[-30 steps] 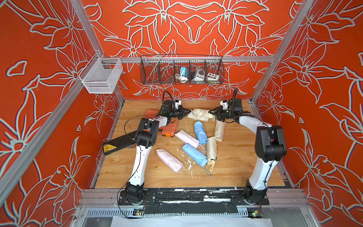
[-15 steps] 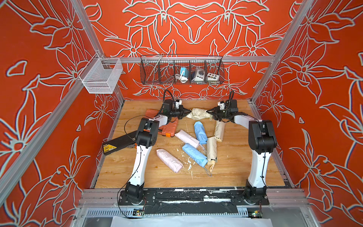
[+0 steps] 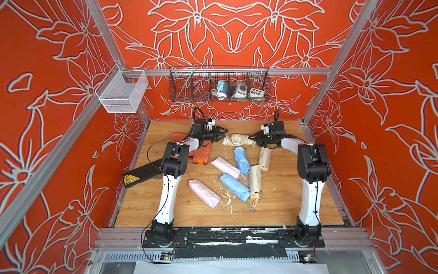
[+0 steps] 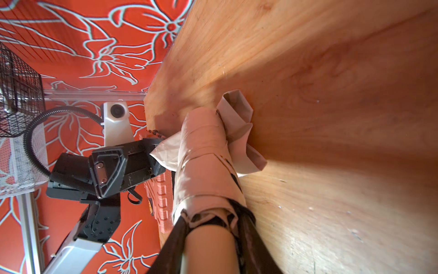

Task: Take umbrellas out of sleeves
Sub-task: Place the umbrella in the umbrella sleeve.

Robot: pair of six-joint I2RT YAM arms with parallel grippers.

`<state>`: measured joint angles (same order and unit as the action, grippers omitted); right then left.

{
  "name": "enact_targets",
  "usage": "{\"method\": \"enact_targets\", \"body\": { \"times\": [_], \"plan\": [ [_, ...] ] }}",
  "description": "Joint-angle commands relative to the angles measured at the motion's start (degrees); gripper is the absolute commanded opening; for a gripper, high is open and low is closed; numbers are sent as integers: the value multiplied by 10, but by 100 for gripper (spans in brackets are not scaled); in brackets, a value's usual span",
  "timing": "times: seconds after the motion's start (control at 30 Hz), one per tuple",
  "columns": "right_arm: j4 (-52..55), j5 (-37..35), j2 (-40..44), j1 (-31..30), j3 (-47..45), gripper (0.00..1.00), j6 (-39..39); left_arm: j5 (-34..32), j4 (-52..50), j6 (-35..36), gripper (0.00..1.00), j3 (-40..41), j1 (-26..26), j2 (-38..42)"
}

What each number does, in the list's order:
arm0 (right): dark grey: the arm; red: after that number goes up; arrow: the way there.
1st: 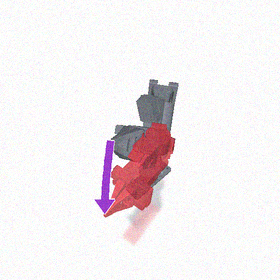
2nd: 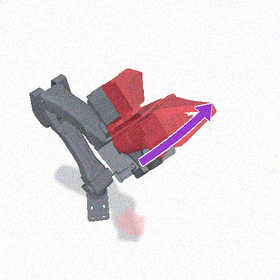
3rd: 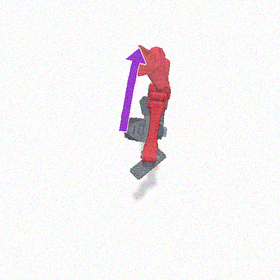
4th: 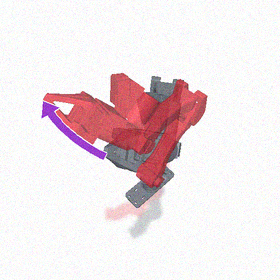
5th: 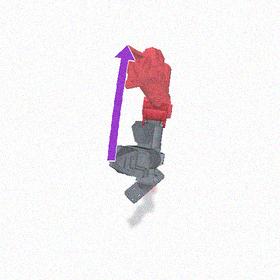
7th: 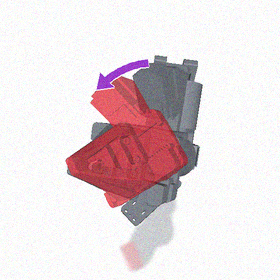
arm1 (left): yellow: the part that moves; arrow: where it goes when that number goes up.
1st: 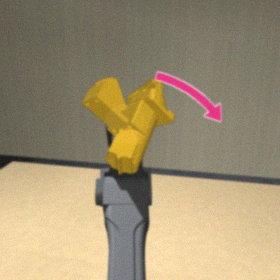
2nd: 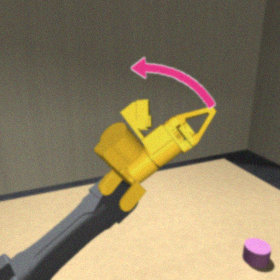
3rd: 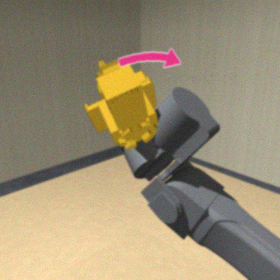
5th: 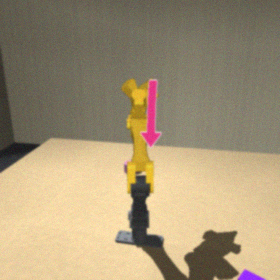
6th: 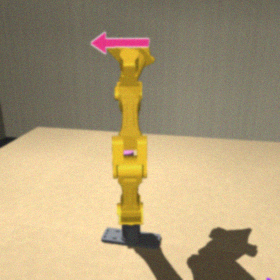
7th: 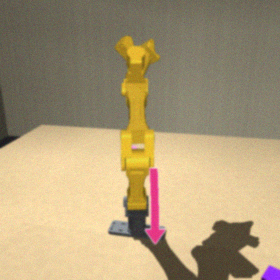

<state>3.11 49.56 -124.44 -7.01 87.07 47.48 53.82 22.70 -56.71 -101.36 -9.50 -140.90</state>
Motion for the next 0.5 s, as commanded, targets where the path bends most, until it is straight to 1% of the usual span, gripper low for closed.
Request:
{"method": "enact_targets", "body": {
  "times": [0.0, 0.17, 0.3, 0.4, 0.47],
  "plan": [
    [51, -19, -3, -2, 16, 29, -36, -13, -57, 11, 62, 29, 14, 21],
    [120, -50, 5, -1, 23, 43, -82, -5, -59, 15, 63, 70, 11, 61],
    [162, -73, 24, -1, 30, 57, -108, -4, -82, 37, 65, 84, 1, 91],
    [188, -82, 42, -2, 36, 61, -120, 1, -83, 40, 66, 94, -2, 107],
    [194, -93, 64, -2, 33, 62, -125, 5, -80, 41, 69, 100, -2, 119]
  ]
}}
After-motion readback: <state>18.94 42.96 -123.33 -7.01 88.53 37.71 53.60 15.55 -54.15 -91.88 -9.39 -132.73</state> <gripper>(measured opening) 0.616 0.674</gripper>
